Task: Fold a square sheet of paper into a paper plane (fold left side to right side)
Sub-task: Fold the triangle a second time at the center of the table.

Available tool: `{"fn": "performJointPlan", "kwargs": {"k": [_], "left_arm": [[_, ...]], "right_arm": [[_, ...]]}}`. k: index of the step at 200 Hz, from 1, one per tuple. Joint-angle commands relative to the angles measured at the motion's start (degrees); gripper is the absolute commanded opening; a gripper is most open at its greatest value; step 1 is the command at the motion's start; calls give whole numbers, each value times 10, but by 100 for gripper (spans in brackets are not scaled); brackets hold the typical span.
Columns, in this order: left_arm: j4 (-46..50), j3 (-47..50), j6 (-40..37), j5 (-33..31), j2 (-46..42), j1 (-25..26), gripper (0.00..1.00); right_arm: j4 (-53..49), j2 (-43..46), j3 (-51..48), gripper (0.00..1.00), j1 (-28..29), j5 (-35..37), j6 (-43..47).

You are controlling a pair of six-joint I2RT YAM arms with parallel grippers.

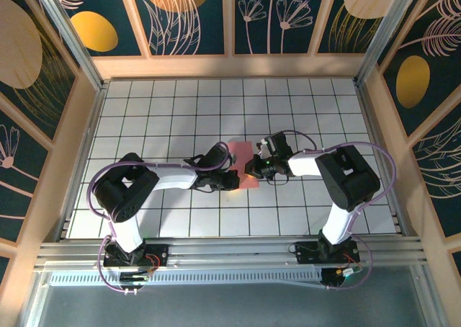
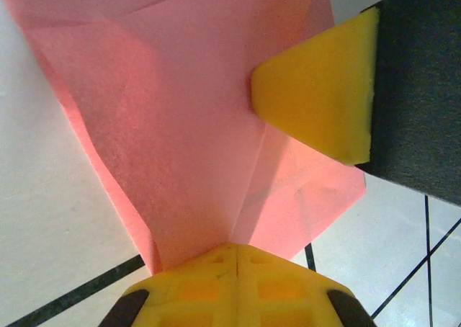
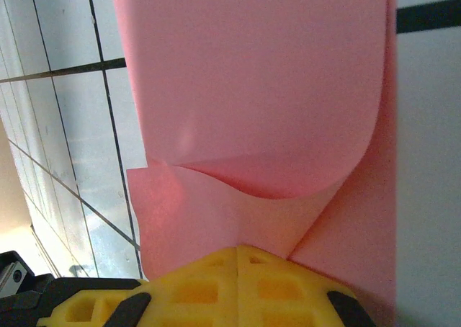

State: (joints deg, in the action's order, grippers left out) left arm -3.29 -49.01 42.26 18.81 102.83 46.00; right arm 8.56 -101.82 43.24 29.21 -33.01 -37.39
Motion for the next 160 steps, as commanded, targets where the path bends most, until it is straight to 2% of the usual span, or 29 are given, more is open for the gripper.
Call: {"fn": "performJointPlan", "kwargs": {"k": [1, 62, 116, 160], "left_arm": [[35, 28, -12, 12, -14, -4, 4], [53, 70, -50, 1, -43, -4, 3], [17, 72, -40, 6, -134, -5, 1], [-7, 29, -37, 14, -88, -14, 0]], "right_arm": [[-55, -24, -3, 0, 7, 31, 17], [-57, -22, -3, 0, 7, 31, 18], [-60, -21, -1, 0, 7, 31, 18], [-61, -19, 1, 0, 7, 31, 19]]}}
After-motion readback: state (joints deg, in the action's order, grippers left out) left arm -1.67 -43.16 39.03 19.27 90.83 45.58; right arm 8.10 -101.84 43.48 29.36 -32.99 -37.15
